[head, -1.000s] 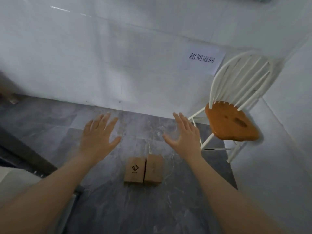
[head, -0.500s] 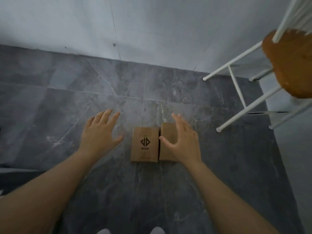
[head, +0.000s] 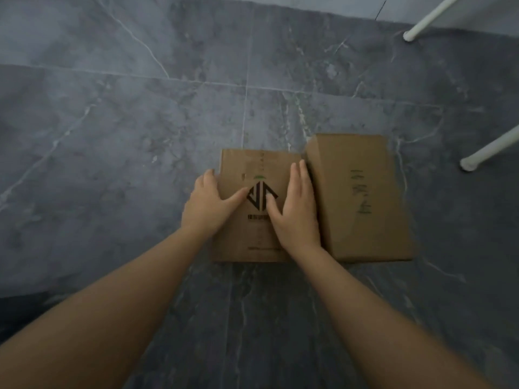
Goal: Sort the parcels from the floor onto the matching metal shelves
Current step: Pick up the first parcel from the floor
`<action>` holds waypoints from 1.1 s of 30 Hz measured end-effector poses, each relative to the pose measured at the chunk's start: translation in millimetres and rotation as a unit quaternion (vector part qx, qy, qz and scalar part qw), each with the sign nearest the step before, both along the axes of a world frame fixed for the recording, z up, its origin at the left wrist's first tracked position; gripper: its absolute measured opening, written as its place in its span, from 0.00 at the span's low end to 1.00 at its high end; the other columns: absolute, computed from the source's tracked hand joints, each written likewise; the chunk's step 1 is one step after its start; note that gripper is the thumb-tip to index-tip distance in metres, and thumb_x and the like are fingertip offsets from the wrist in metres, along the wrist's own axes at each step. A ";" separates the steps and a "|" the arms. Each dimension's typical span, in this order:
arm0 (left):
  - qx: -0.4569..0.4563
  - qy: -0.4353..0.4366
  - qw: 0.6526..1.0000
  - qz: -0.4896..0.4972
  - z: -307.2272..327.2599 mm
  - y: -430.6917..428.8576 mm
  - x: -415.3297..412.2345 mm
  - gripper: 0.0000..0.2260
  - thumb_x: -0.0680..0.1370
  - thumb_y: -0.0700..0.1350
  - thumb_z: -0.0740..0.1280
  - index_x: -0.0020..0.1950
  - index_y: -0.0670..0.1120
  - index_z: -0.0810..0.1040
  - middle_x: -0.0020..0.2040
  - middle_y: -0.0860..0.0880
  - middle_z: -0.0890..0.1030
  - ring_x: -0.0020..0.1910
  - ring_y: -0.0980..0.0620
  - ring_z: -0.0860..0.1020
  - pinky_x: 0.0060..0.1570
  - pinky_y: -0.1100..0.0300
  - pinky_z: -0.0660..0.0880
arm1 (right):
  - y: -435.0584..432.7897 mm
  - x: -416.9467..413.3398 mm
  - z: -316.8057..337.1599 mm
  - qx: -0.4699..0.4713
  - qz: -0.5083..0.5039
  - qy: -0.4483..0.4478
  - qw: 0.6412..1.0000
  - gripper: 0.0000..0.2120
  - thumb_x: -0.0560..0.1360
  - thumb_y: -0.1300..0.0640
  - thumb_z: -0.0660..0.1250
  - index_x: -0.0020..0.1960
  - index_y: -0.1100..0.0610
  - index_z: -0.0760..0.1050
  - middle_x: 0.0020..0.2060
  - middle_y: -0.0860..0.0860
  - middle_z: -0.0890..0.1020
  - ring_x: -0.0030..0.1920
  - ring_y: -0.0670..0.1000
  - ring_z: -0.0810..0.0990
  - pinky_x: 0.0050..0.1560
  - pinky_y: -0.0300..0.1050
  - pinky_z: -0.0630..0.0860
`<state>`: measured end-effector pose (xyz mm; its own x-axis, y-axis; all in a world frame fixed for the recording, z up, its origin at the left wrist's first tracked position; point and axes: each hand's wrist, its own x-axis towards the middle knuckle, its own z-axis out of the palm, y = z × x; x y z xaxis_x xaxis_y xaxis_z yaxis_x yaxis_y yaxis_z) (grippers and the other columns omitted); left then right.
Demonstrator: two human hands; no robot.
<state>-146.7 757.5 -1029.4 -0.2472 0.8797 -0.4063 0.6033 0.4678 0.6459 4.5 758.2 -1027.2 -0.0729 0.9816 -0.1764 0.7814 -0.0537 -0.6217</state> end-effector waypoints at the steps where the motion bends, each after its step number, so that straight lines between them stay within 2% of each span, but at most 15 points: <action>1: -0.005 -0.089 0.994 0.069 -9.4 0.6 5.2 0.34 0.70 0.60 0.68 0.70 0.45 0.63 0.66 0.45 0.72 0.62 0.45 0.74 0.54 0.52 0.75 | 2.1 1.1 -5.7 0.002 -0.028 0.022 0.999 0.38 0.78 0.49 0.61 0.77 0.59 0.42 0.78 0.54 0.46 0.77 0.50 0.45 0.70 0.35 0.42; 3: -0.002 -0.178 0.972 0.156 -19.7 -0.4 9.3 0.31 0.68 0.59 0.71 0.65 0.45 0.70 0.58 0.47 0.79 0.53 0.48 0.79 0.48 0.55 0.77 | 4.4 3.6 -11.0 -0.013 -0.064 0.077 0.995 0.41 0.76 0.48 0.64 0.77 0.59 0.44 0.78 0.53 0.50 0.77 0.49 0.49 0.70 0.35 0.46; 5: -0.003 -0.220 0.960 0.173 -23.6 -2.9 8.1 0.29 0.68 0.58 0.71 0.63 0.45 0.72 0.54 0.47 0.80 0.50 0.48 0.80 0.48 0.54 0.79 | 4.0 8.7 -13.8 -0.038 -0.088 0.131 0.987 0.41 0.73 0.48 0.69 0.77 0.57 0.50 0.75 0.53 0.61 0.74 0.49 0.59 0.72 0.39 0.56; 7: -0.015 -0.250 0.953 0.170 -23.5 -6.6 6.4 0.28 0.68 0.56 0.71 0.64 0.45 0.72 0.54 0.47 0.80 0.48 0.50 0.80 0.43 0.58 0.78 | 1.1 13.8 -16.0 -0.082 -0.130 0.190 0.970 0.35 0.71 0.48 0.72 0.72 0.55 0.62 0.64 0.50 0.74 0.65 0.49 0.73 0.61 0.40 0.73; 8: -0.022 -0.270 0.948 0.168 -22.7 -9.1 6.8 0.27 0.69 0.54 0.71 0.64 0.46 0.71 0.54 0.47 0.80 0.47 0.51 0.80 0.41 0.60 0.77 | -1.1 15.0 -15.7 -0.118 -0.153 0.218 0.957 0.32 0.70 0.48 0.72 0.69 0.55 0.66 0.59 0.49 0.77 0.59 0.49 0.77 0.54 0.38 0.76; 9: -0.030 -0.290 0.941 0.172 -20.5 -11.5 8.1 0.26 0.69 0.53 0.71 0.65 0.46 0.71 0.54 0.46 0.80 0.47 0.51 0.80 0.40 0.60 0.77 | -2.9 15.7 -16.1 -0.155 -0.172 0.244 0.942 0.31 0.69 0.48 0.73 0.68 0.56 0.68 0.56 0.48 0.79 0.57 0.49 0.78 0.50 0.38 0.76; 11: -0.045 -0.314 0.932 0.178 -15.2 -14.3 9.9 0.28 0.69 0.53 0.72 0.66 0.48 0.70 0.57 0.45 0.80 0.50 0.48 0.80 0.45 0.55 0.78 | -4.4 17.0 -14.3 -0.195 -0.192 0.267 0.924 0.30 0.69 0.48 0.73 0.67 0.56 0.70 0.57 0.51 0.80 0.57 0.51 0.79 0.50 0.41 0.76; 13: -0.051 -0.324 0.928 0.178 0.9 -15.2 9.2 0.31 0.68 0.54 0.73 0.68 0.49 0.69 0.58 0.45 0.80 0.52 0.46 0.80 0.51 0.49 0.78 | -4.7 16.6 2.3 -0.186 -0.191 0.263 0.927 0.30 0.69 0.48 0.73 0.67 0.56 0.70 0.59 0.52 0.79 0.57 0.52 0.78 0.52 0.43 0.75; 16: -0.036 -0.348 0.918 0.189 49.8 -17.7 7.1 0.31 0.68 0.53 0.73 0.68 0.49 0.68 0.58 0.46 0.79 0.53 0.47 0.80 0.53 0.47 0.78 | -7.2 15.7 54.0 -0.146 -0.177 0.250 0.940 0.32 0.68 0.46 0.73 0.69 0.55 0.68 0.57 0.50 0.78 0.57 0.50 0.77 0.54 0.43 0.75; 21: 0.003 -0.369 0.909 0.193 197.4 -26.1 0.6 0.30 0.69 0.52 0.73 0.68 0.50 0.67 0.58 0.46 0.80 0.51 0.47 0.81 0.49 0.50 0.80 | -13.8 8.0 202.3 -0.097 -0.154 0.267 0.947 0.32 0.69 0.46 0.73 0.68 0.55 0.68 0.53 0.46 0.78 0.53 0.47 0.78 0.46 0.33 0.75; 25: 0.052 -0.363 0.913 0.178 354.7 -24.6 -5.9 0.29 0.69 0.51 0.72 0.68 0.51 0.67 0.55 0.48 0.81 0.47 0.51 0.82 0.36 0.59 0.80 | -11.6 0.4 351.0 -0.048 -0.133 0.296 0.945 0.32 0.69 0.47 0.73 0.69 0.54 0.67 0.55 0.47 0.79 0.54 0.47 0.79 0.51 0.39 0.78; 28: 0.106 -0.354 0.916 0.155 479.9 -17.0 -11.6 0.28 0.69 0.51 0.72 0.67 0.51 0.68 0.53 0.50 0.81 0.48 0.52 0.81 0.40 0.58 0.80 | -4.4 -5.0 471.2 0.012 -0.120 0.308 0.944 0.34 0.69 0.46 0.73 0.71 0.54 0.65 0.59 0.49 0.78 0.56 0.47 0.78 0.54 0.42 0.79; 30: 0.138 -0.358 0.913 0.135 566.4 -11.1 -14.3 0.26 0.70 0.51 0.72 0.66 0.52 0.69 0.52 0.50 0.81 0.48 0.52 0.81 0.40 0.58 0.80 | 2.2 -7.2 554.1 0.049 -0.102 0.319 0.941 0.35 0.69 0.46 0.72 0.72 0.52 0.63 0.60 0.47 0.77 0.54 0.44 0.78 0.52 0.36 0.78; 32: 0.183 -0.357 0.908 0.123 659.2 -10.2 -17.0 0.23 0.70 0.50 0.72 0.63 0.52 0.69 0.52 0.50 0.81 0.48 0.52 0.81 0.41 0.59 0.79 | 4.8 -7.6 644.5 0.093 -0.087 0.318 0.939 0.36 0.70 0.46 0.71 0.73 0.51 0.61 0.57 0.43 0.75 0.50 0.40 0.75 0.43 0.23 0.74; 33: 0.201 -0.361 0.904 0.113 697.6 -9.6 -17.1 0.22 0.70 0.50 0.72 0.62 0.53 0.70 0.52 0.50 0.81 0.48 0.52 0.81 0.42 0.58 0.79 | 7.2 -7.5 681.8 0.109 -0.079 0.315 0.939 0.36 0.70 0.45 0.71 0.73 0.51 0.60 0.55 0.43 0.74 0.49 0.40 0.74 0.39 0.21 0.72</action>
